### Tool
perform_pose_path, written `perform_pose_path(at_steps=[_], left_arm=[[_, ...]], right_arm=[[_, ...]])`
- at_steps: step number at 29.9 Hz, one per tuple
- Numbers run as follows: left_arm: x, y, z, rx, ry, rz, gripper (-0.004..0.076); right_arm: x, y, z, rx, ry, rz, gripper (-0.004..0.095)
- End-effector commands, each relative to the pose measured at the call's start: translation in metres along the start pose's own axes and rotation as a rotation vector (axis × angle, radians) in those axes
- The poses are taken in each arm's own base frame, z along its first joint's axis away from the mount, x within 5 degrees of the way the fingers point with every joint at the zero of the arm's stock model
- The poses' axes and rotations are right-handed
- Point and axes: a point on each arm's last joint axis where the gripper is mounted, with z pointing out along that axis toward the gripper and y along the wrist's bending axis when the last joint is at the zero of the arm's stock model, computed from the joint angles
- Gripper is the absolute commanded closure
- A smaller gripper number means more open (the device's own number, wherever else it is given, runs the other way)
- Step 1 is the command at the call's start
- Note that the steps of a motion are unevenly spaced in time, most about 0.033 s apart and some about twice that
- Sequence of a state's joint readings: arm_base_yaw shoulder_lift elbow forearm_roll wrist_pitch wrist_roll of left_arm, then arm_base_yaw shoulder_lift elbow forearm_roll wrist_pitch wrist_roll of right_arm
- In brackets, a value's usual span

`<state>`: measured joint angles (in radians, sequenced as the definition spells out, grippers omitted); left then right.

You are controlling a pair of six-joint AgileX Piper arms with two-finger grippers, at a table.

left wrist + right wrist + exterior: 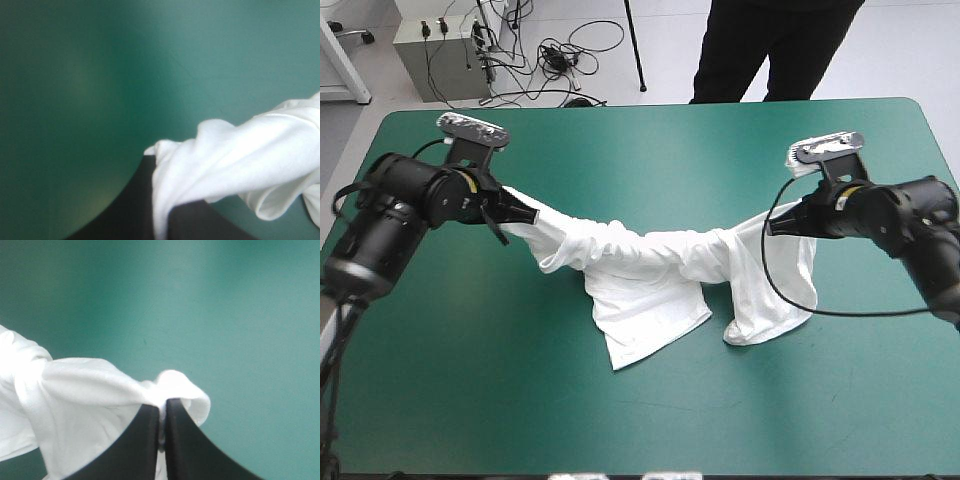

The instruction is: Fold the cloth

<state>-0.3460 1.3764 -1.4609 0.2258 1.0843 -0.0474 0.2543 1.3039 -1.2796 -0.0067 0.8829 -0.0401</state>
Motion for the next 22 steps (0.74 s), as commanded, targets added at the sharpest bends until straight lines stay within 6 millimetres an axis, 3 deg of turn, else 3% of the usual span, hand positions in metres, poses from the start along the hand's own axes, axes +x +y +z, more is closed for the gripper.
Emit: perform_pose_path(at_steps=[1,7,13,16,22], left_arm=[[-0.022,0.007,0.029,-0.040,-0.111,-0.019,0.0733],[-0.033,0.011,0.089,-0.041,-0.126,-0.055,0.0733],[-0.034,0.007,0.119,-0.032,-0.085,-0.046,0.0726],[-0.036,0.007,0.122,-0.032,-0.078,-0.036,0.0639],[-0.045,0.011,0.112,-0.051,-0.062,0.037,0.0299]], right_arm=[[-0.022,-0.006,0.024,0.050,-0.068,-0.049,0.0925],[-0.044,-0.009,0.066,0.072,-0.068,-0.075,0.0925],[-0.059,-0.010,0.088,0.067,-0.045,-0.064,0.0902],[-0.061,-0.010,0.095,0.066,-0.023,-0.065,0.0768],[-0.062,-0.011,0.094,0.073,-0.022,-0.064,0.0272]])
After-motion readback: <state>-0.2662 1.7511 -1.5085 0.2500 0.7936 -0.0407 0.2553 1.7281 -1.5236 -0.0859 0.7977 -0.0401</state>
